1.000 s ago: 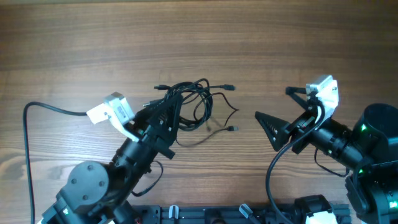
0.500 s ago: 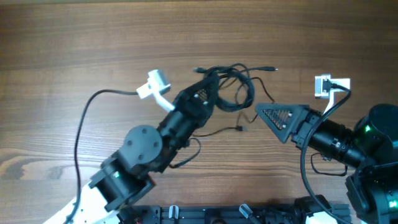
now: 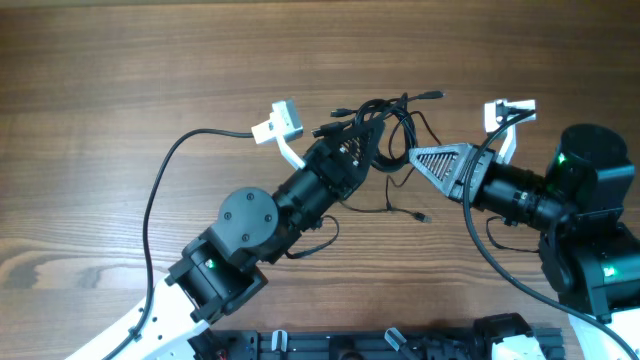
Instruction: Untangle cables
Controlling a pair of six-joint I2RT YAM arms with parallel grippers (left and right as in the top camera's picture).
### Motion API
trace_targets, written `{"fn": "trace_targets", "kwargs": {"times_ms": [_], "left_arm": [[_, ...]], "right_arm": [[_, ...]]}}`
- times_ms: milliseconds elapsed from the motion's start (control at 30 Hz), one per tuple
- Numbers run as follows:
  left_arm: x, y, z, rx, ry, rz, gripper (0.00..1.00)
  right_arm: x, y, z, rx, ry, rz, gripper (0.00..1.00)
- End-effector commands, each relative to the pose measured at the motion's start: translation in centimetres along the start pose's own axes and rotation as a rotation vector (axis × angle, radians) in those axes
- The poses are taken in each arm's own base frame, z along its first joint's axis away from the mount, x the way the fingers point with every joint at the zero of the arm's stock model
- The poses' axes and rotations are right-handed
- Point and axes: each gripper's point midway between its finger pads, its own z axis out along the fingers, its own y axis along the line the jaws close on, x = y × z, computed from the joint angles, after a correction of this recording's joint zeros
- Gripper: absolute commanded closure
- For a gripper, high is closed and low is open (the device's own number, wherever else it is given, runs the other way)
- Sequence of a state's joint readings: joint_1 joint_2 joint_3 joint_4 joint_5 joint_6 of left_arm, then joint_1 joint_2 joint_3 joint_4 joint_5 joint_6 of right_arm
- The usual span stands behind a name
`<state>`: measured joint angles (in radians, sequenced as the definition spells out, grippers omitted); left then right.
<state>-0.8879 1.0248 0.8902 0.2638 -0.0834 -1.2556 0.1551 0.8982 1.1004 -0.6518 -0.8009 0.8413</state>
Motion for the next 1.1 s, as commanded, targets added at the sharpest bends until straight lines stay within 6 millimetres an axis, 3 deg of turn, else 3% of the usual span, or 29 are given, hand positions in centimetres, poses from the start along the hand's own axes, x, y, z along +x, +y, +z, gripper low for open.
{"fn": "trace_targets", "kwargs": {"times_ms": [0, 100, 267, 300, 467, 567, 700, 733, 867, 933, 1067], "left_arm": [[0.1, -1.1, -0.1, 0.030, 0.010, -0.012, 0.96], [-0.2, -1.2, -0.1, 0.031, -0.007, -0.014, 0.96], [0.5, -2.0, -0.2, 0.061, 0.009, -0.020, 0.96], [0.8, -2.1, -0.2, 0.063, 0.017, -0.021, 0.96], [0.9, -2.1, -0.2, 0.063, 0.021, -0.021, 0.96], [0.1, -1.8, -0.2, 0.053, 0.000, -0.016, 0.95], [-1.9, 1.5, -0.2, -0.071, -0.048, 0.015, 0.57], [-2.5, 2.8, -0.5, -0.129, -0.054, 0.086, 0.48], [-3.5, 4.4, -2.9, -0.239, -0.025, 0.391, 0.15], [-4.2, 5.2, -4.7, -0.308, -0.020, 0.487, 0.07], [-4.1, 6.3, -6.7, -0.372, 0.011, 0.494, 0.10]], "right_arm": [[-0.1, 0.2, 0.1, -0.007, 0.003, -0.034, 0.27], [-0.1, 0.3, 0.1, -0.011, 0.005, -0.031, 0.17], [-1.0, 1.3, 0.0, -0.047, -0.028, -0.040, 0.19], [-1.2, 1.5, 0.0, -0.056, -0.035, -0.042, 0.27], [-1.4, 1.8, 0.0, -0.064, -0.043, -0.051, 0.91], [-1.3, 1.8, 0.0, -0.065, -0.044, -0.062, 0.96], [-1.7, 1.9, 0.0, -0.056, -0.067, -0.297, 0.96], [-2.0, 1.2, 0.0, -0.017, -0.084, -0.384, 0.96], [-2.4, -0.8, -0.1, 0.096, -0.097, -0.613, 0.96], [-2.5, -0.6, -0.1, 0.098, -0.098, -0.709, 0.96], [-3.0, 0.0, -0.1, 0.090, -0.120, -0.848, 0.96]]}}
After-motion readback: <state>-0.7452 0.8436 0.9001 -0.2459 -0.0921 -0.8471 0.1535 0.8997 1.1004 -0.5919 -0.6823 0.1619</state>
